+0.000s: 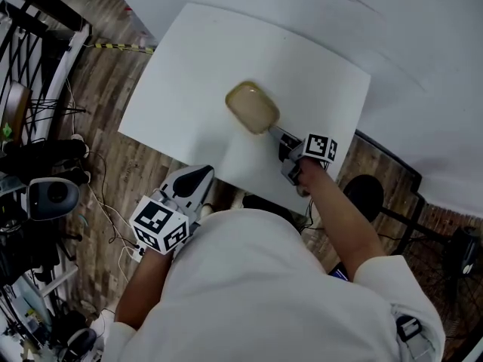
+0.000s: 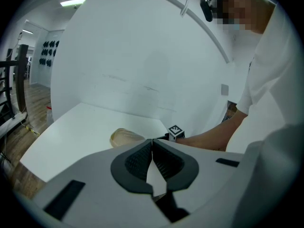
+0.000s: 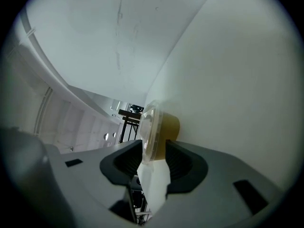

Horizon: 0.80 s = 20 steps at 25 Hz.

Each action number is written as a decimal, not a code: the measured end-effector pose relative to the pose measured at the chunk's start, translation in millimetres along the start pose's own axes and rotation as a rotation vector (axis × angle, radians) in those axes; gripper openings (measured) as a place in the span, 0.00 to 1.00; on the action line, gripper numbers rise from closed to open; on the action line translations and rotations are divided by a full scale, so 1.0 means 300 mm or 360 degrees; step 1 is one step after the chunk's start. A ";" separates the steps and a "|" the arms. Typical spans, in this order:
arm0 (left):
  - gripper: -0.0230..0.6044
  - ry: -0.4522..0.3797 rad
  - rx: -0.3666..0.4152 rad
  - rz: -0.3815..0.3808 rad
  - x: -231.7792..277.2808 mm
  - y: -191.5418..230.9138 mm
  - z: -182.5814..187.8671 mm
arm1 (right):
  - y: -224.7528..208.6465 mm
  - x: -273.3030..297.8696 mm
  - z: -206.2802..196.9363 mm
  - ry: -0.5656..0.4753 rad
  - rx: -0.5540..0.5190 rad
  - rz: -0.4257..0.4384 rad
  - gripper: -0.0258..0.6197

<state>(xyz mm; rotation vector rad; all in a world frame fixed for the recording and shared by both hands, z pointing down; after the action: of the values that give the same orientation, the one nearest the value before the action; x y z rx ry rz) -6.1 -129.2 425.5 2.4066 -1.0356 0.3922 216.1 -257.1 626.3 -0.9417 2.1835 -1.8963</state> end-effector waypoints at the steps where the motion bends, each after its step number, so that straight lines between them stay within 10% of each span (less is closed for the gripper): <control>1: 0.07 0.0002 0.0001 -0.0001 0.001 0.002 -0.001 | -0.002 0.002 -0.001 -0.0002 0.0014 0.0007 0.26; 20: 0.07 -0.0073 0.0011 -0.0071 -0.176 0.056 -0.043 | 0.119 -0.089 -0.043 -0.0251 0.0121 0.0131 0.11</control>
<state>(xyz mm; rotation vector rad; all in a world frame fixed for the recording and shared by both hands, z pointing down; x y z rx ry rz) -54.8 -100.8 418.6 2.4507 -0.9997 0.3274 218.0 -231.2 587.7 -0.9383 2.0150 -1.7889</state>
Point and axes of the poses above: the fingertips, and each gripper's own axes: x forward along the fingers, y to its left, z out of its top, the point moved 5 cm from there along -x, backward along the fingers, and after that the axes turned 1 degree about -y, right-handed, at the moved point
